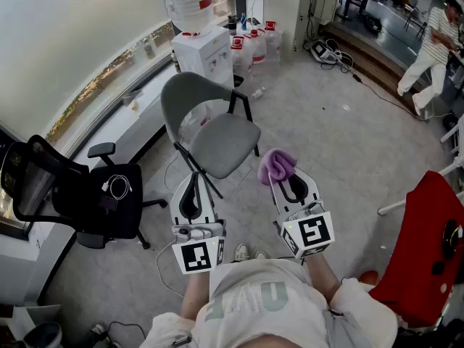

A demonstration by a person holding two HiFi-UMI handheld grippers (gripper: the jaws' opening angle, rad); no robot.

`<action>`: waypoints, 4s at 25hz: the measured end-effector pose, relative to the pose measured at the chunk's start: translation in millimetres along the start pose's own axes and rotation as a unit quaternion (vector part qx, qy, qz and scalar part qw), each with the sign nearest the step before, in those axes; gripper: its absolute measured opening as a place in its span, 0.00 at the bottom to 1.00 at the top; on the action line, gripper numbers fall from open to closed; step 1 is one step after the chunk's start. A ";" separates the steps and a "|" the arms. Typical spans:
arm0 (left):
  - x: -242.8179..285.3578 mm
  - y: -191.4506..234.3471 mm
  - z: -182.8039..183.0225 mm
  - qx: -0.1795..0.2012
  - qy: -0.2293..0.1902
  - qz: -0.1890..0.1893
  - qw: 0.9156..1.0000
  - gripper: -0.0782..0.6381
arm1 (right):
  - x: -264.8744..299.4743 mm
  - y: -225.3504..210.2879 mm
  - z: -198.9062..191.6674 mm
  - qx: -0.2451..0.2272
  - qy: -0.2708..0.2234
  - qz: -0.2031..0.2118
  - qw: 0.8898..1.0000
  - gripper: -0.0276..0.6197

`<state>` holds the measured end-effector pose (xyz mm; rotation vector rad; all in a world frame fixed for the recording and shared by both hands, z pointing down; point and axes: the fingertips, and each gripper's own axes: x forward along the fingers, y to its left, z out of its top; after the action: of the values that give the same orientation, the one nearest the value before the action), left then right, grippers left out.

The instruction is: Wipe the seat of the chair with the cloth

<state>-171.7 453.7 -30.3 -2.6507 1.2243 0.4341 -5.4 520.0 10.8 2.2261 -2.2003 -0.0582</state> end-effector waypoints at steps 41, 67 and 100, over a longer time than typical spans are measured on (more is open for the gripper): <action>100.0 114.2 -69.5 -0.013 -0.007 0.056 0.998 0.13 | 88.7 -81.5 -4.7 0.024 -0.024 -0.057 0.998 0.18; 357.2 152.1 -130.2 0.093 0.021 0.240 0.966 0.13 | 470.3 -246.6 -49.7 0.071 0.052 0.198 0.976 0.18; 214.7 274.3 -355.5 0.057 0.129 0.413 0.900 0.13 | 623.1 66.2 -354.8 0.154 0.342 0.483 0.791 0.18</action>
<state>-184.3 22.1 217.3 -2.0051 2.3588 0.0981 -52.4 -110.2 356.0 0.6635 -2.5959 0.9767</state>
